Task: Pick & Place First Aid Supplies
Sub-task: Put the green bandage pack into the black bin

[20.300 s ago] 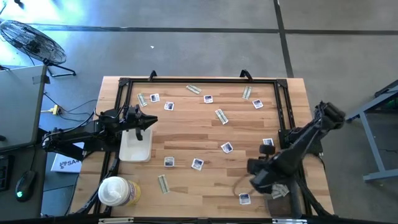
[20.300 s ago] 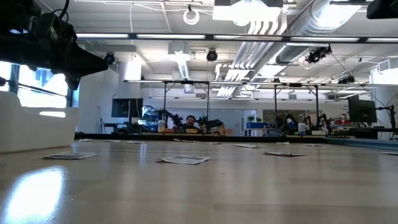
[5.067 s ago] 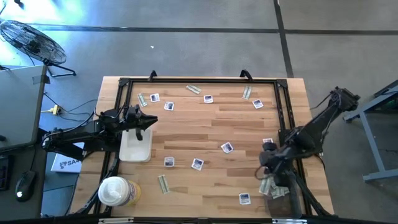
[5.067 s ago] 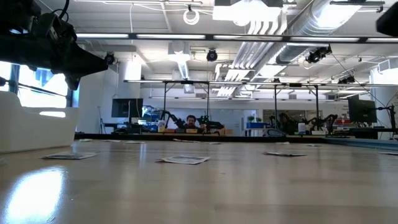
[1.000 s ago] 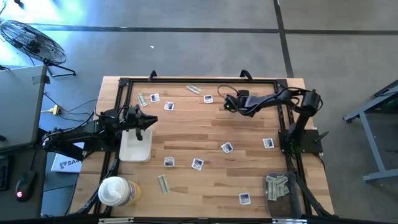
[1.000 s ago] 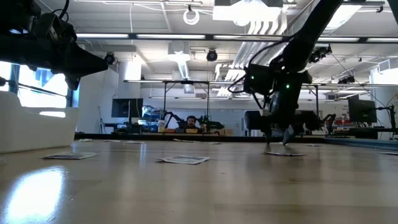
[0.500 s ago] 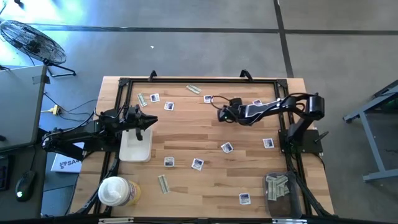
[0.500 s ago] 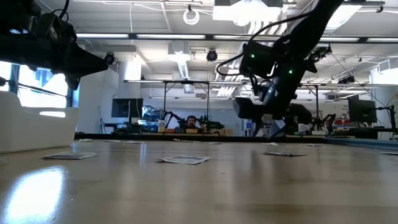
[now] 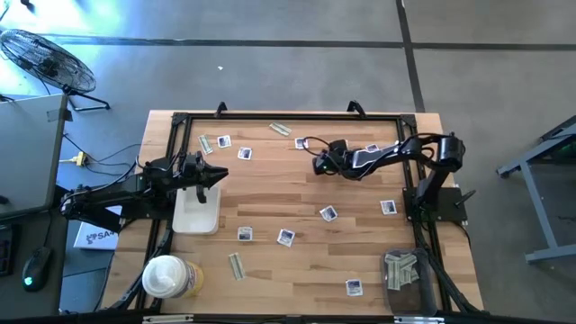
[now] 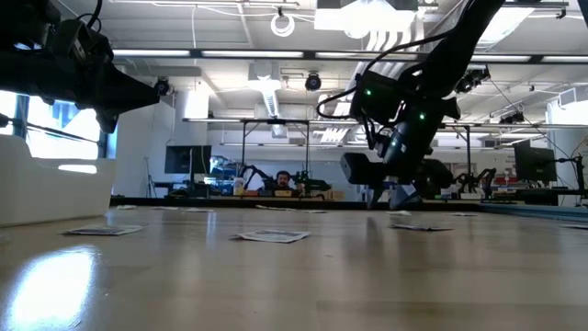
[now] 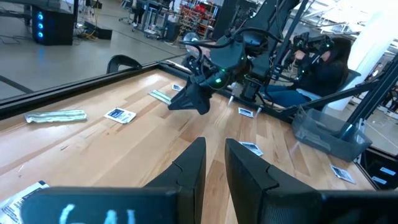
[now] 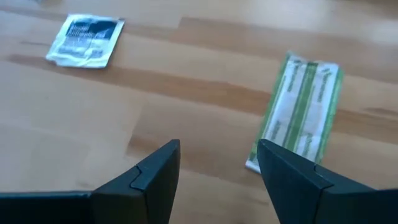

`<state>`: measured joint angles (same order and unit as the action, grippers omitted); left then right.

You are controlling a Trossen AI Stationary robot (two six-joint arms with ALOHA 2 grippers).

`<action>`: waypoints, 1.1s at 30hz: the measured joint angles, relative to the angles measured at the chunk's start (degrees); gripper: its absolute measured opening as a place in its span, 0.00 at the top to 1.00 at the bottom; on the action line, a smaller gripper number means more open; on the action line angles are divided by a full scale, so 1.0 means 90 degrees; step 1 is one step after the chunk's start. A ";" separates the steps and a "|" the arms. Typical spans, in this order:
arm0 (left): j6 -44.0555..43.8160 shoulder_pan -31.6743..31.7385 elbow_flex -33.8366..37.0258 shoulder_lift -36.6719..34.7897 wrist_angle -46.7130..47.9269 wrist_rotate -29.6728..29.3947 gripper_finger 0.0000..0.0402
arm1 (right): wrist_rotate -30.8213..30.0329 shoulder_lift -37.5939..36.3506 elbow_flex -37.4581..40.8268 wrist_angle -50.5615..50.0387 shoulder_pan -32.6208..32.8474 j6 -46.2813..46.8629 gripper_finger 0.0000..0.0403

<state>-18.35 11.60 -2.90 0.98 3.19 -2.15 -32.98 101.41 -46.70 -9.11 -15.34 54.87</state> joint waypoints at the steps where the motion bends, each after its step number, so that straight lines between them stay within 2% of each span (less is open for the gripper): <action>1: 0.0001 0.0002 -0.0001 -0.0001 -0.0001 0.0002 0.85 | 0.0086 0.0000 0.0000 -0.0006 -0.0016 -0.0083 0.48; 5: 0.0001 0.0002 -0.0001 -0.0001 0.0002 -0.0001 0.85 | 0.0277 0.0071 -0.0002 -0.0004 -0.0057 -0.0332 0.48; 12: 0.0002 0.0001 0.0000 -0.0001 0.0001 0.0002 0.85 | 0.0372 0.0474 -0.0052 -0.0081 -0.0053 0.0155 0.48; 16: 0.0000 0.0001 0.0000 0.0001 -0.0001 -0.0001 0.85 | 0.0211 0.0548 -0.0050 -0.0080 0.0002 0.0524 0.50; 33: 0.0002 0.0002 0.0000 -0.0001 -0.0001 0.0000 0.85 | -0.0218 0.0549 -0.0031 -0.0653 0.0221 0.0933 0.92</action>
<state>-18.33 11.62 -2.90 0.97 3.18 -2.15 -34.94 106.35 -46.98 -14.99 -13.35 63.26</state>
